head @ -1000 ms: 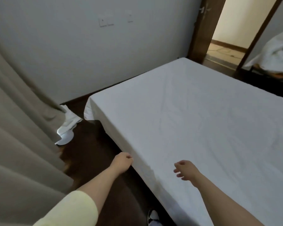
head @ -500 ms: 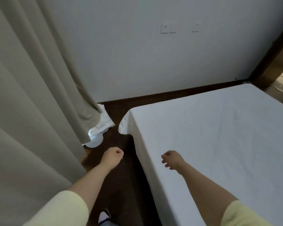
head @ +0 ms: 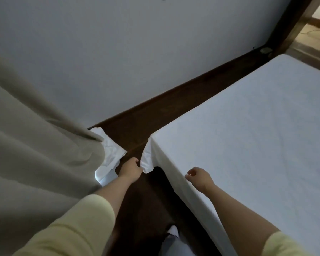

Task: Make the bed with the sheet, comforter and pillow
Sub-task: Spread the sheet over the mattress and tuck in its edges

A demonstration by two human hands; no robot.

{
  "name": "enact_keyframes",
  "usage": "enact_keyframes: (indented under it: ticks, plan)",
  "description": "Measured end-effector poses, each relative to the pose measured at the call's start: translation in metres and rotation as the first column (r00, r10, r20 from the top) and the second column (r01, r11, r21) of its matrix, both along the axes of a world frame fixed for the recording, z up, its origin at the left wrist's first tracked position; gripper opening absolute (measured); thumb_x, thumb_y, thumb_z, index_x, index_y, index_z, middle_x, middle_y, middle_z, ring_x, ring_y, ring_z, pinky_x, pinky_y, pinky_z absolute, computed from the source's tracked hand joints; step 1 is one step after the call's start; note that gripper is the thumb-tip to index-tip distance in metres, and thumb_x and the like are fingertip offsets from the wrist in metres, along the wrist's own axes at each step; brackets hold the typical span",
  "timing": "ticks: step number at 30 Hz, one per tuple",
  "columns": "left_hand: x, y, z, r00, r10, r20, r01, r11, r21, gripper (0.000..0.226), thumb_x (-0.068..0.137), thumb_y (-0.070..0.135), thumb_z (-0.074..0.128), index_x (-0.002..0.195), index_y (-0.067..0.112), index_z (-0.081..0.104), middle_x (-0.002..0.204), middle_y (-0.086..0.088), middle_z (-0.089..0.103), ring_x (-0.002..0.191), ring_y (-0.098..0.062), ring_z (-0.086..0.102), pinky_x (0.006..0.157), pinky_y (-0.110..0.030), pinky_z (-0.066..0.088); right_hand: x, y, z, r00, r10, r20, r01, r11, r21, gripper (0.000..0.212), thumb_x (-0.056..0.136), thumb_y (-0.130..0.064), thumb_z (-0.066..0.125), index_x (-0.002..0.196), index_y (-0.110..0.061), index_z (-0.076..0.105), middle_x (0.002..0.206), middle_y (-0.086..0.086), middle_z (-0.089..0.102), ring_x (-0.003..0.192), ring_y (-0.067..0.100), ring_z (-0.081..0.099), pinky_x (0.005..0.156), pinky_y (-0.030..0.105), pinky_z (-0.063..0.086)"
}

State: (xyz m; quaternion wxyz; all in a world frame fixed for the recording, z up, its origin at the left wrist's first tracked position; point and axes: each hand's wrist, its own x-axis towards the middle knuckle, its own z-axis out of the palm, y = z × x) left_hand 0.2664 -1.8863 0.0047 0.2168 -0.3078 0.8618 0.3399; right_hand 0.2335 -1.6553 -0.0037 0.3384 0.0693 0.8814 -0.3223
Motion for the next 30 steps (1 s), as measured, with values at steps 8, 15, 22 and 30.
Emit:
enact_keyframes:
  ticks: [8,15,22,30]
  plan:
    - [-0.165,-0.039,-0.088,0.953,-0.297,0.057,0.300,0.953,-0.050,0.056,0.093,0.018,0.055,0.144,0.010,0.033,0.147,-0.011,0.041,0.133,-0.028,0.042,0.107,-0.038,0.040,-0.113,-0.067,-0.085,0.996,-0.089,0.025,0.087,0.994,0.068,0.043,0.092,-0.025,0.057,0.132,-0.011,0.048,0.137,0.007,0.051,0.125,0.021,0.050,0.099,0.027,0.039]
    - [-0.246,-0.071,-0.202,0.803,-0.559,0.204,0.592,0.788,-0.168,0.064,0.091,0.032,0.058,0.145,0.014,0.029,0.148,-0.006,0.037,0.138,-0.026,0.033,0.110,-0.044,0.033,-0.158,-0.133,-0.180,1.000,-0.008,0.014,0.004,0.963,0.270,0.061,0.090,-0.029,0.060,0.142,-0.015,0.031,0.145,0.003,0.031,0.128,0.024,0.039,0.100,0.035,0.041]
    - [-0.283,-0.084,-0.262,0.595,-0.796,0.111,0.795,0.562,-0.228,0.021,0.098,0.021,0.042,0.107,0.016,0.061,0.111,-0.006,0.065,0.103,-0.025,0.061,0.090,-0.034,0.042,-0.184,-0.174,-0.228,0.974,0.225,-0.005,-0.190,0.834,0.517,0.031,0.092,0.001,0.043,0.122,-0.006,0.045,0.124,0.011,0.049,0.113,0.025,0.049,0.072,0.027,0.033]
    - [-0.288,-0.114,-0.240,0.293,-0.884,0.364,0.951,0.229,-0.209,0.030,0.092,0.005,0.044,0.117,0.015,0.056,0.121,-0.006,0.060,0.111,-0.024,0.059,0.095,-0.035,0.041,-0.185,-0.202,-0.210,0.921,0.351,0.170,-0.390,0.829,0.399,0.032,0.088,0.002,0.042,0.119,-0.002,0.050,0.124,0.018,0.052,0.114,0.033,0.051,0.089,0.039,0.044]
